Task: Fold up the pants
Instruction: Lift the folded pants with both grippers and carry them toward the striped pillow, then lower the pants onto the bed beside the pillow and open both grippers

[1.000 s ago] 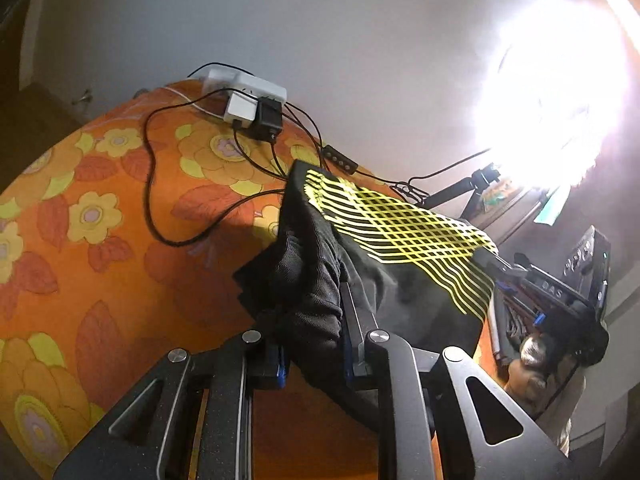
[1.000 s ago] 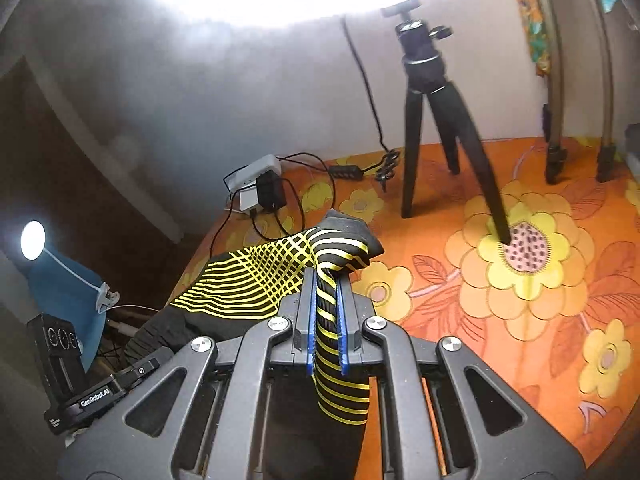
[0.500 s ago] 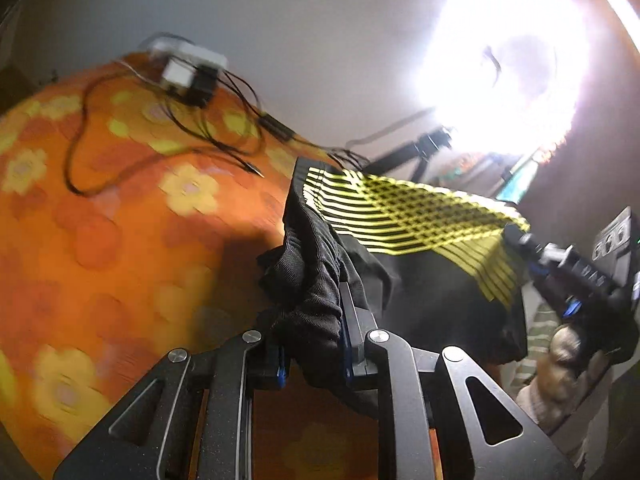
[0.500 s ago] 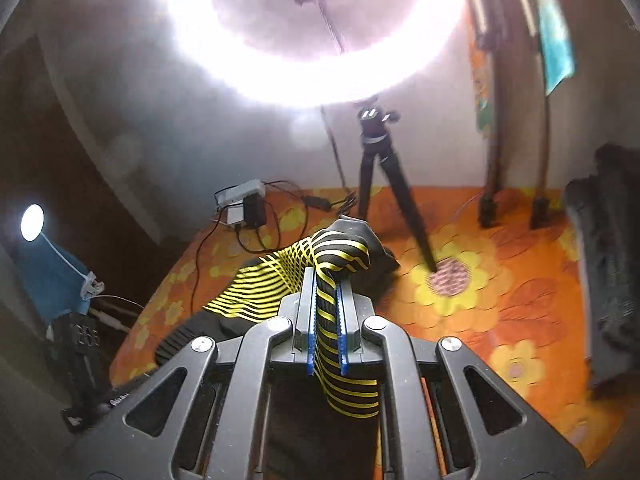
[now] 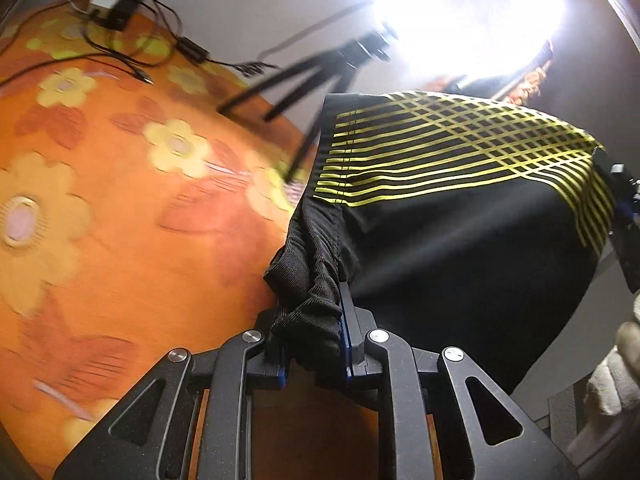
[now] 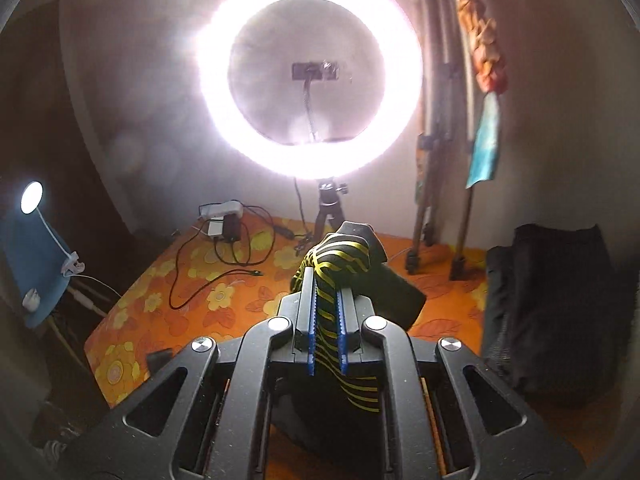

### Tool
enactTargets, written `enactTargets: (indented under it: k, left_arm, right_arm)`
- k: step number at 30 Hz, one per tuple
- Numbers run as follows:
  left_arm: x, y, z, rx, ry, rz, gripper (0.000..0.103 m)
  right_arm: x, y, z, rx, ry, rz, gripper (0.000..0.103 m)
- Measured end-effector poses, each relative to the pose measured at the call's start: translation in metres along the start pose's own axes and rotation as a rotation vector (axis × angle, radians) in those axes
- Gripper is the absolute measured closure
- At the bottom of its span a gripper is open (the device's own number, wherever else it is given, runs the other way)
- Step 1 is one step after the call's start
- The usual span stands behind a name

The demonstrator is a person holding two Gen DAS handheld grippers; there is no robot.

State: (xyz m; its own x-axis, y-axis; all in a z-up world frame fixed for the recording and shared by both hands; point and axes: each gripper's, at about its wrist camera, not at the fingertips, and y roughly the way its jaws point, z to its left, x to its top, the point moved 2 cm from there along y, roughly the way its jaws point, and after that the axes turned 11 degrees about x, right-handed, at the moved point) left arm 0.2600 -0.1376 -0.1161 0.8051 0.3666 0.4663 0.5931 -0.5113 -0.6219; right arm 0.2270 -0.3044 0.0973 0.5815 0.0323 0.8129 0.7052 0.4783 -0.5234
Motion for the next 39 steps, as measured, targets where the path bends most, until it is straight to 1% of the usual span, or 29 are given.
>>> enactTargets:
  k: [5, 8, 11, 13, 16, 18, 24, 27, 33, 36, 39]
  left_arm:
    - [-0.010, 0.016, -0.037, -0.030, 0.007, -0.008, 0.086]
    - [-0.014, 0.025, -0.067, -0.040, 0.024, -0.023, 0.086]
    - [-0.013, 0.033, -0.091, -0.047, 0.037, -0.038, 0.086]
    - [-0.011, 0.039, -0.111, -0.051, 0.057, -0.047, 0.086]
    - [-0.012, 0.045, -0.131, -0.055, 0.087, -0.056, 0.086]
    - [-0.010, 0.053, -0.150, -0.047, 0.121, -0.066, 0.086]
    - [-0.014, 0.084, -0.191, -0.028, 0.191, -0.061, 0.086]
    - [-0.021, 0.105, -0.209, -0.012, 0.233, -0.043, 0.086]
    - [-0.031, 0.128, -0.218, 0.021, 0.280, -0.031, 0.085]
    - [-0.033, 0.132, -0.219, 0.037, 0.320, -0.025, 0.082]
    - [-0.028, 0.132, -0.221, 0.053, 0.355, -0.001, 0.072]
  right_arm:
    - [0.008, -0.024, -0.007, -0.026, -0.045, 0.007, 0.094]
    - [0.015, -0.039, -0.014, -0.033, -0.063, 0.002, 0.094]
    - [0.024, -0.052, -0.029, -0.041, -0.067, -0.010, 0.094]
    - [0.032, -0.061, -0.041, -0.057, -0.078, -0.018, 0.094]
    - [0.041, -0.074, -0.062, -0.071, -0.083, -0.030, 0.094]
    - [0.048, -0.080, -0.078, -0.085, -0.085, -0.034, 0.094]
    - [0.061, -0.087, -0.146, -0.135, -0.076, -0.025, 0.094]
    - [0.059, -0.083, -0.195, -0.169, -0.035, -0.017, 0.094]
    - [0.040, -0.072, -0.305, -0.265, 0.086, 0.003, 0.094]
    - [0.028, -0.061, -0.344, -0.276, 0.128, 0.018, 0.094]
    - [0.016, -0.039, -0.372, -0.305, 0.151, 0.059, 0.094]
